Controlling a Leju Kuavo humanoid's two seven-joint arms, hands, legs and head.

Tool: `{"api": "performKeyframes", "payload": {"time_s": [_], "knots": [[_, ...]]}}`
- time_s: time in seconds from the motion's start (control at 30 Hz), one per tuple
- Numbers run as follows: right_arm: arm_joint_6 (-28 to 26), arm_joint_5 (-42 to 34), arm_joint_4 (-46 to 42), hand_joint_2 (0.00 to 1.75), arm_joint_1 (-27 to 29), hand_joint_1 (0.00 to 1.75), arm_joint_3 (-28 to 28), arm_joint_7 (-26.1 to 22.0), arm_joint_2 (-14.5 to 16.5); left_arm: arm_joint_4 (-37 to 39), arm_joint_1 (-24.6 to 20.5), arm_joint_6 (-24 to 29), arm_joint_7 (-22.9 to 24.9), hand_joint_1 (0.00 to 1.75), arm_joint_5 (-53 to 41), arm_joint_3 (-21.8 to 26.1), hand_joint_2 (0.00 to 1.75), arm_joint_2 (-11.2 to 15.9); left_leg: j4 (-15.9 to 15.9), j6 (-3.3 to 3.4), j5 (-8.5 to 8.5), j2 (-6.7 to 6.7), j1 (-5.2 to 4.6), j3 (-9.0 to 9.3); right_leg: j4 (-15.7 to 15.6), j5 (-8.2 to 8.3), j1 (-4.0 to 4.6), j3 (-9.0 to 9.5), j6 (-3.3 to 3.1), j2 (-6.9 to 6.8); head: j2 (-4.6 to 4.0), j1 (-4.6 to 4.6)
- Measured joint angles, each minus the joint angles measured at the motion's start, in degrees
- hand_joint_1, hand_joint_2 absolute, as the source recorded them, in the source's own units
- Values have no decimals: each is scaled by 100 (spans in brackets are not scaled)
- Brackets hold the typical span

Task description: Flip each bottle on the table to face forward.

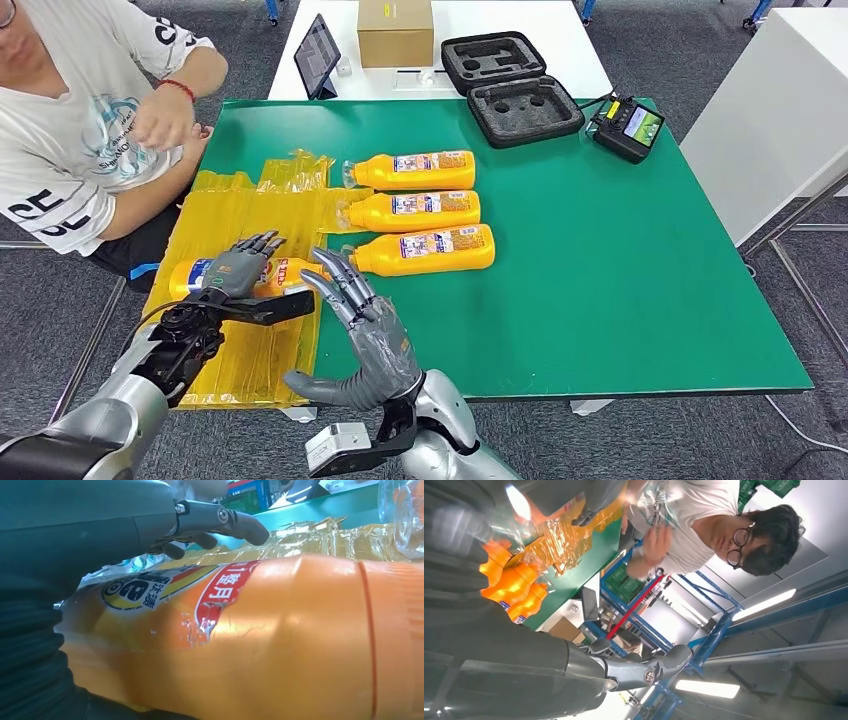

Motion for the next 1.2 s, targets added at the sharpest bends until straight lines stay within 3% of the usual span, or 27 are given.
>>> {"api": "performKeyframes", "payload": {"time_s": [0.1, 0.23, 0.3, 0.37, 0.53, 0.67, 0.93, 1.0, 1.07, 1.1, 1.2], "knots": [[29, -1, 0, 175, 0, 0, -2, 7, -1, 2, -28, -449, -339, 0, 465, 53, 175, 3, 0, 0, 0, 0, 0, 2, 0, 0, 0, 3, 0, -1, 0, 0], [66, -77, 40, 175, -35, 0, -4, 16, -4, 0, -168, -2092, -1103, 0, 1634, 326, 175, 34, -3, -1, -2, -3, 0, 20, 0, -3, 0, 24, -1, -5, 0, -1], [66, -132, 86, 175, -75, 0, -4, 6, -4, 0, -235, -2807, -1264, 0, 2058, 477, 175, 60, -3, -1, -3, -4, 1, 30, 0, -6, 0, 34, -1, -5, 0, -1], [66, -162, 125, 175, -107, 0, -4, -9, -4, 0, -257, -3100, -1325, 0, 2219, 583, 175, 76, -4, -1, -3, -5, 1, 34, 0, -6, 0, 38, -1, -5, 0, -1], [66, -179, 203, 175, -145, 0, -4, -28, -4, 0, -260, -3186, -1356, 0, 2278, 728, 175, 88, -3, 0, -2, -5, -1, 41, 0, -5, -2, 46, 0, -5, 0, 1], [66, -180, 244, 175, -166, 0, -4, -28, -4, 0, -260, -3213, -1357, 0, 2303, 772, 0, 90, -2, 0, -3, -5, -1, 41, 0, -5, -2, 46, 1, -4, 0, 0], [31, -179, 292, 175, -175, 0, -2, 9, -4, 9, -304, -4396, -1081, 0, 3647, 1162, 0, 78, -3, -1, -3, -4, 0, 44, 0, -5, -1, 45, 0, -4, 0, -1], [4, -140, 296, 175, -164, 0, -2, 46, -4, -2, -246, -4205, -1136, 0, 4030, 1327, 0, 41, -2, -1, -2, -4, 0, 44, 0, -6, -1, 44, 0, -4, 0, 1], [-10, -71, 294, 175, -138, 0, -2, 90, -4, -58, -142, -3460, -1317, 0, 4280, 1461, 0, -11, -2, -1, -2, -4, 0, 42, 0, -5, -2, 40, 0, -4, 0, 2], [-12, -33, 291, 175, -119, 0, -2, 111, -4, -113, -74, -2829, -1440, 0, 4333, 1504, 0, -42, -2, -1, -2, -2, -1, 39, 0, -4, -2, 37, 0, -2, 0, 2], [-51, 35, 268, 175, -51, 0, -1, 160, -12, -514, 197, -209, -1819, 0, 4336, 1504, 0, -124, 0, -1, -3, 10, -1, 28, 0, 0, -2, 21, 0, 9, 0, 0]]}}
